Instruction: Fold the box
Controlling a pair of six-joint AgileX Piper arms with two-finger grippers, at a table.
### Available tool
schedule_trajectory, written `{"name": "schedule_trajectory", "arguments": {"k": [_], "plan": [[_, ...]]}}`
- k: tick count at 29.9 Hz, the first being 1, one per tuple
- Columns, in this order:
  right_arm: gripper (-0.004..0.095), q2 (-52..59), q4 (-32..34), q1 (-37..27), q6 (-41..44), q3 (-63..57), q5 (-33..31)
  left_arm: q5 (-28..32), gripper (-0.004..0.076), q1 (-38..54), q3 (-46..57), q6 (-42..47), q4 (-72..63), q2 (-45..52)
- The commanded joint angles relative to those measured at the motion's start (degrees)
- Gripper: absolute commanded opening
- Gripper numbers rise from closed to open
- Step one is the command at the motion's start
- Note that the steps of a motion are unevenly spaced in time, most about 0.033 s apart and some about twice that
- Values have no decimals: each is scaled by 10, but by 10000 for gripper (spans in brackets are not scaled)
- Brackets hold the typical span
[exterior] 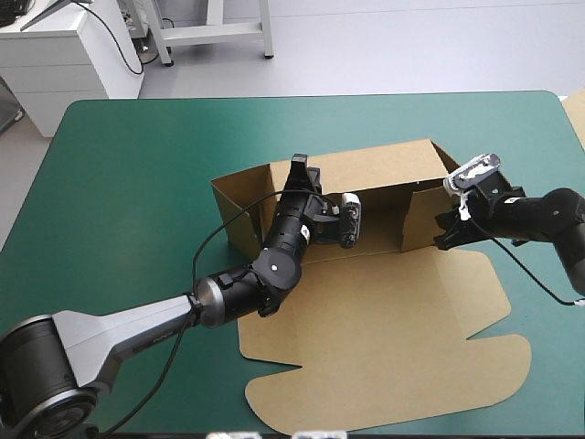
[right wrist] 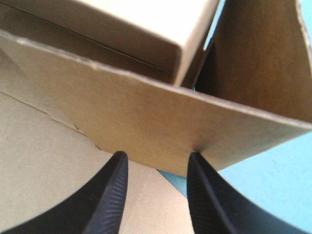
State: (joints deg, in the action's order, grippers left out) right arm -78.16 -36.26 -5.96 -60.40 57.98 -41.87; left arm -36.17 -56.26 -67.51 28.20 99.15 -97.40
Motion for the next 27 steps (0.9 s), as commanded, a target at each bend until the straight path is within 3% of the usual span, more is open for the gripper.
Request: {"name": "schedule_trajectory", "arguments": {"k": [1,12,23,25,27], "plan": [[376,16,-17,0,-29,19,26,4,-8,-6,-11,5,32,24],[376,40,120,0,53,20,31,5,-8,-6,-11,5,32,24],[370,71,130,0,207,100,77,2,-8,-6,-11,5,32,24],[323,67,130,0,218,134,78,2,-8,-6,-11,5,32,24],[193,60,131,0,228,166,77,4,-8,-6,-11,5,32,24]]}}
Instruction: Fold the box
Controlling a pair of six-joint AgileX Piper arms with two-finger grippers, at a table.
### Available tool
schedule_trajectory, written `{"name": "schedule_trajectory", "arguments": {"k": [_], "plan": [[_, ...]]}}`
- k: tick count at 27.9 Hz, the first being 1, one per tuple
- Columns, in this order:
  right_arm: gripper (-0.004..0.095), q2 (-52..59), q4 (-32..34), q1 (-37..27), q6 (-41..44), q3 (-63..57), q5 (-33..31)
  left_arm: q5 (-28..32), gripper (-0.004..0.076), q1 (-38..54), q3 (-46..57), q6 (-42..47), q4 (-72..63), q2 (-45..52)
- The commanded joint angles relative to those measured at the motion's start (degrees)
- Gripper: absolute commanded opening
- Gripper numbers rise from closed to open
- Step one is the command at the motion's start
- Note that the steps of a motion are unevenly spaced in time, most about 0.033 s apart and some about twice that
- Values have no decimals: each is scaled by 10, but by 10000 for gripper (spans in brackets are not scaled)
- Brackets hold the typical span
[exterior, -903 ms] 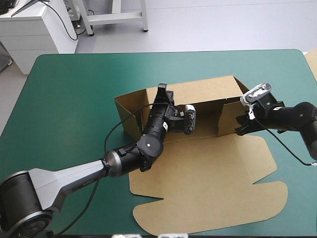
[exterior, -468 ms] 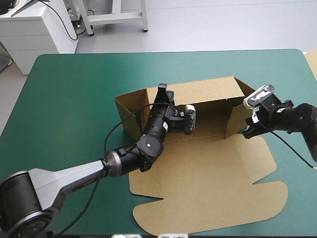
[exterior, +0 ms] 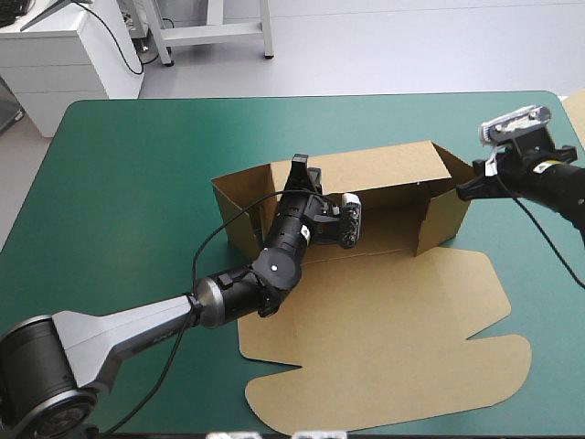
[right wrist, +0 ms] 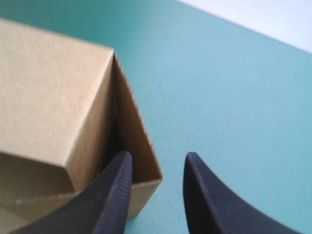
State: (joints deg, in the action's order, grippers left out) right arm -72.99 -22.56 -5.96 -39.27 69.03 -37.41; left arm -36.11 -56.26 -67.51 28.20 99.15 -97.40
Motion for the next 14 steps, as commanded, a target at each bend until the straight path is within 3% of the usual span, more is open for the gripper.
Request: {"name": "schedule_trajectory", "arguments": {"k": [1,3,14], "plan": [[105,0,-6,0,18,69,31,4,-8,-6,-11,5,32,24],[-19,-13,-6,0,24,89,31,4,-8,-6,-11,5,32,24],[-16,-147,-7,0,103,141,23,6,-8,-6,-11,3,32,24]]}}
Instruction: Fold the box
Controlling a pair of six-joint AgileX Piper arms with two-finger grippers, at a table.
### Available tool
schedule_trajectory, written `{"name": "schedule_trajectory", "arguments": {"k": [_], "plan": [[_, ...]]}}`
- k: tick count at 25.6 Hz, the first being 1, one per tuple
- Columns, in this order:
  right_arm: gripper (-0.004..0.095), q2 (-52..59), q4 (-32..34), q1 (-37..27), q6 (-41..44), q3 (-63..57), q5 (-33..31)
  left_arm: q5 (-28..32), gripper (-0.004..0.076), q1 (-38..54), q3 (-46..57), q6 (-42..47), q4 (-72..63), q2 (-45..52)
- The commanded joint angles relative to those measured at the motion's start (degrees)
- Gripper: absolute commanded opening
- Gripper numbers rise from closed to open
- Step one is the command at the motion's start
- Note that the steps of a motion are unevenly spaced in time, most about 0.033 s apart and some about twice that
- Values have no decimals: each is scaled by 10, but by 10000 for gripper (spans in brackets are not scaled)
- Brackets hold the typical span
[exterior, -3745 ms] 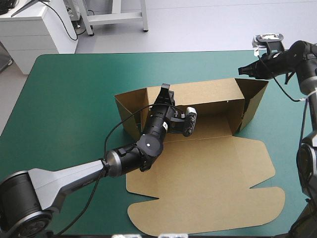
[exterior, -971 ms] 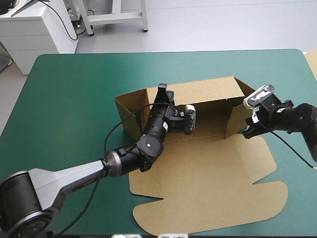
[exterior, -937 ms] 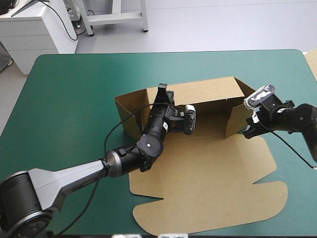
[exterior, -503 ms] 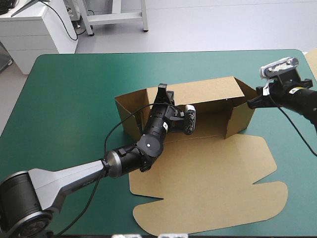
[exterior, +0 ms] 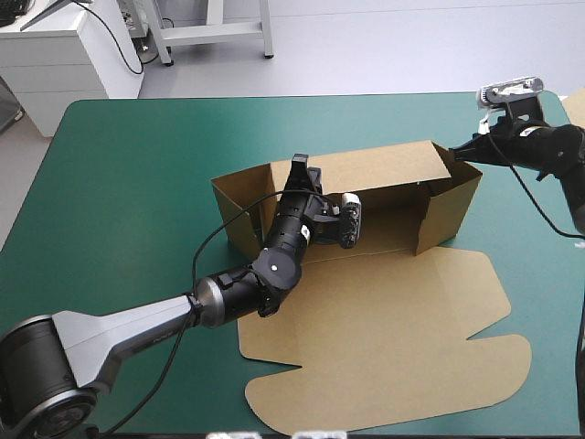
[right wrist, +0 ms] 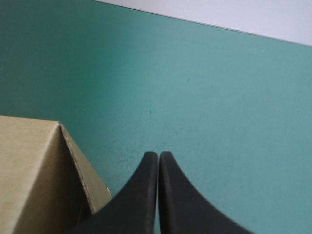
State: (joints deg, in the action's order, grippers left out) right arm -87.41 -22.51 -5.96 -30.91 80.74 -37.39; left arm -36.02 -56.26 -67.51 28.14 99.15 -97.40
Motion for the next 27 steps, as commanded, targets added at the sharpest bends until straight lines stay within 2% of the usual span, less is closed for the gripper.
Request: {"name": "schedule_trajectory", "arguments": {"k": [1,7,12,18,27], "plan": [[-16,-10,-8,0,27,24,20,3,-8,-6,-11,3,32,24],[-15,-23,-12,0,4,1,-62,-10,-8,-6,-11,3,32,24],[-16,3,-58,-2,-39,-72,-43,-15,-8,-6,-11,3,32,24],[-15,51,-155,-9,-126,-158,-12,-18,-8,-6,-11,3,32,24],[-15,73,-150,-9,-166,-165,-31,-18,-8,-6,-11,3,32,24]]}}
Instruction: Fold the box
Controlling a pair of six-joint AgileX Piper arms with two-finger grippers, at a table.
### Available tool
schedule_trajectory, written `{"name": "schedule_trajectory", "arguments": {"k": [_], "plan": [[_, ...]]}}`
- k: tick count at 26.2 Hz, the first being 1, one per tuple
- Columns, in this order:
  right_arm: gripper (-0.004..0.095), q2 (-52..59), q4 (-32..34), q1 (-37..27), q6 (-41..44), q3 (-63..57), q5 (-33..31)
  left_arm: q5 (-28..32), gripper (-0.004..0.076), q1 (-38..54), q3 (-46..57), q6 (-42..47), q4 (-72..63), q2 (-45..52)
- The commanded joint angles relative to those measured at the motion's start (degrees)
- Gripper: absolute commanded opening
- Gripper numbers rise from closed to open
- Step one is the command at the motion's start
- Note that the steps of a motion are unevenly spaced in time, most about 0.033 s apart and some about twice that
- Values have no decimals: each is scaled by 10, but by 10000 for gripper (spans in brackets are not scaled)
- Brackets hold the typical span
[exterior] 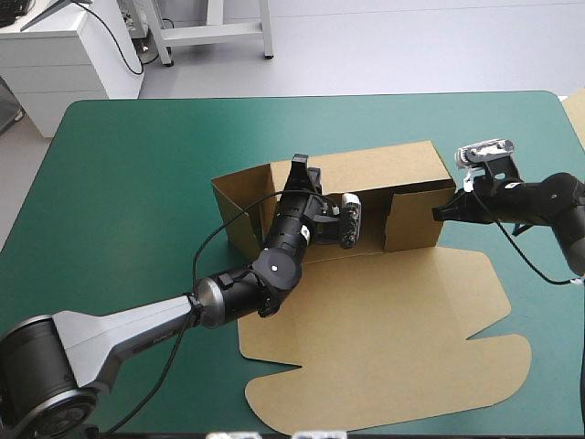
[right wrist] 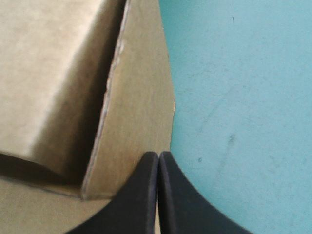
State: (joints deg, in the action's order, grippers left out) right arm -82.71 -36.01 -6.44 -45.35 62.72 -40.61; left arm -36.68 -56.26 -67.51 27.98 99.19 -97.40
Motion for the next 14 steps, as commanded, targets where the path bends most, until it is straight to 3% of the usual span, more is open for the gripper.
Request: {"name": "schedule_trajectory", "arguments": {"k": [1,6,8,11,14], "plan": [[-15,26,-7,-4,-25,15,-9,-11,-8,-6,-11,5,31,24],[62,26,71,-4,-35,15,-56,-11,-8,-6,-11,5,31,24],[146,26,75,-4,-59,15,-56,-11,-8,-6,-11,5,31,24],[398,26,67,0,-169,16,-55,-11,-8,-6,-11,7,31,24],[458,26,69,0,-181,16,-35,-11,-8,-6,-11,7,31,24]]}}
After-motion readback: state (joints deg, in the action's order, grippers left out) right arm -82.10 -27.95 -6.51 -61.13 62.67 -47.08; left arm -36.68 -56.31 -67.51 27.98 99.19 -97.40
